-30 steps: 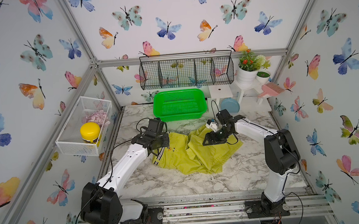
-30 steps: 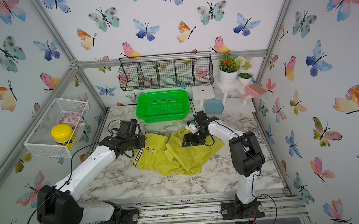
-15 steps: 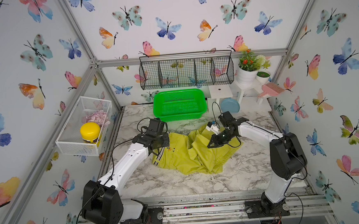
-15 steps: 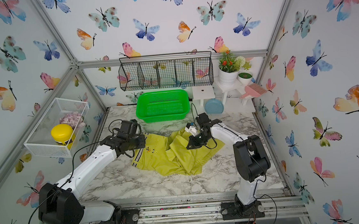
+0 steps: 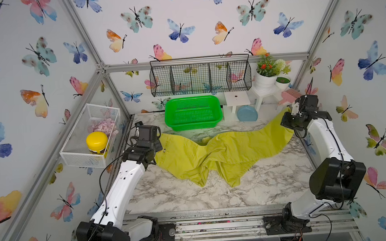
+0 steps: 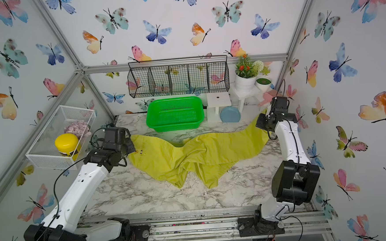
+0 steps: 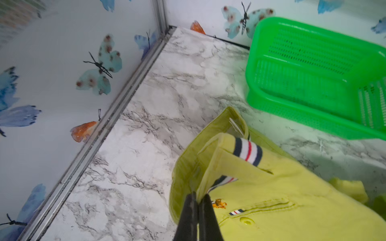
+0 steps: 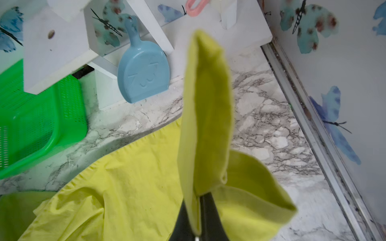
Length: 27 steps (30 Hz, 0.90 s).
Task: Roll up the long pants
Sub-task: Fold the long pant at the center of the board.
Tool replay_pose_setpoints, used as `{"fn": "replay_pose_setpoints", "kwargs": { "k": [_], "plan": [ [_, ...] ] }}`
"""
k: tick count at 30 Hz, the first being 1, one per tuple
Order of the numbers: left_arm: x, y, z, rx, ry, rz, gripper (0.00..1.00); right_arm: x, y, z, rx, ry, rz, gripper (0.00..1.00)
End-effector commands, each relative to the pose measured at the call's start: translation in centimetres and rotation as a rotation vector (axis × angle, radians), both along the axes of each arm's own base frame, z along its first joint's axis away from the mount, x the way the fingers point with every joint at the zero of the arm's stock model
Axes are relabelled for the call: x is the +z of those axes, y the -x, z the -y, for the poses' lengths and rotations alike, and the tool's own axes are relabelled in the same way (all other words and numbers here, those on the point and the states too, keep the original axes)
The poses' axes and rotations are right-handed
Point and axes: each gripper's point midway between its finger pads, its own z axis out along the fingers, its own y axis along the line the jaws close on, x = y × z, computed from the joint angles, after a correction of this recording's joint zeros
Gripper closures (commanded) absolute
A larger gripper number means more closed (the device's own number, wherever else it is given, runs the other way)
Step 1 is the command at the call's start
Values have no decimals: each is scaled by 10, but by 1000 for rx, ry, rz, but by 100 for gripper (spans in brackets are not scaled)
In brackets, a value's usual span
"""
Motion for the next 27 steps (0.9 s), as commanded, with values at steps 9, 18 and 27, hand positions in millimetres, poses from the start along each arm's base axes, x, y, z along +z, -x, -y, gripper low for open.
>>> {"fn": "replay_pose_setpoints", "kwargs": {
  "k": [9, 18, 27],
  "plan": [
    [35, 13, -63, 260, -89, 100, 100, 4, 40, 83, -317, 67, -42, 97],
    [59, -31, -64, 183, -46, 158, 100, 64, -15, 57, -159, -144, 97, 97],
    [105, -85, -60, 156, -66, 240, 100, 168, -72, 43, -76, -302, 407, 98]
  ]
}}
